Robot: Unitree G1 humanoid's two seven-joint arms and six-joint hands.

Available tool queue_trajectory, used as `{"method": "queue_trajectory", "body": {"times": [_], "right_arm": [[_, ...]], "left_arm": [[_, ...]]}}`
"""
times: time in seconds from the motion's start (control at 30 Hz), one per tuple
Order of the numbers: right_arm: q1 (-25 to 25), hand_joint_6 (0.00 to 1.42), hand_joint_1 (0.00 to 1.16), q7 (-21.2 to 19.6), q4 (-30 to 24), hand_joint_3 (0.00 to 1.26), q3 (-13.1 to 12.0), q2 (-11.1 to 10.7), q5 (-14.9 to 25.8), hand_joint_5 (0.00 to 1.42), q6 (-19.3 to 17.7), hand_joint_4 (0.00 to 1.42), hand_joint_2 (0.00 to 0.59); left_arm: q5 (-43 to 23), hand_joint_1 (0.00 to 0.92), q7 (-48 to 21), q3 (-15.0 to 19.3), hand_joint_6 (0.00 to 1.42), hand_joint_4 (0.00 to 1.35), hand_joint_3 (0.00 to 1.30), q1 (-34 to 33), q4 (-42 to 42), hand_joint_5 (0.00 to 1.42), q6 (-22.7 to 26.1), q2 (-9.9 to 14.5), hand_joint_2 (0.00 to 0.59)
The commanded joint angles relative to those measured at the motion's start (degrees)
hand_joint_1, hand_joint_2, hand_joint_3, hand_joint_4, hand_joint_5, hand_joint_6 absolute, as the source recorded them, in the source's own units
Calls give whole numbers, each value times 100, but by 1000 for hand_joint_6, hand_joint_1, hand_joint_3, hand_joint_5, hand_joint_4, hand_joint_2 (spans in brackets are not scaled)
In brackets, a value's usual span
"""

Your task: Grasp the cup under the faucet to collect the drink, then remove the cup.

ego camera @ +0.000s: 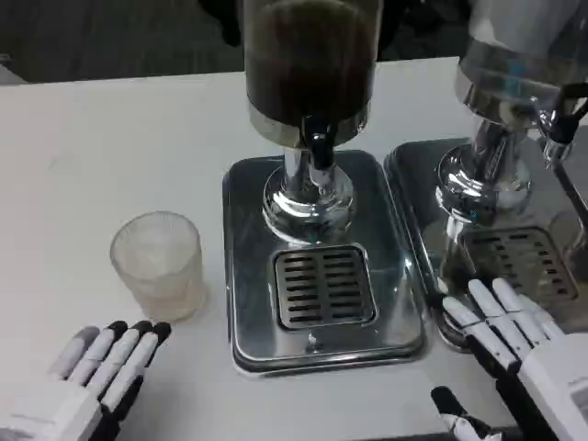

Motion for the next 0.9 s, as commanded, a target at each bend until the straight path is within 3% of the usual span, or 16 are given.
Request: {"method": "queue_trajectory", "body": {"times": [0.03,0.4,0.57,0.77,0.9], "right_arm": [[-31,124,329,-4,-5,131,57,23,146,0,23,0,446],[-62,134,329,-11,19,145,76,34,265,0,58,0,451],[-83,139,329,6,29,146,103,71,307,0,67,0,451],[-120,144,329,50,-104,146,201,186,292,0,158,3,449],[-84,158,332,70,-239,156,235,326,304,0,279,29,458]], "left_arm": [[-59,0,43,-66,0,0,0,-5,8,0,41,93,68],[-192,0,29,-73,0,0,0,-14,42,0,-4,80,67],[-344,0,515,106,0,0,0,50,-9,0,-288,96,56],[-792,0,721,311,0,0,0,-184,335,0,-723,126,30],[-1446,0,664,443,0,0,0,-653,959,0,-1022,21,15]]}}
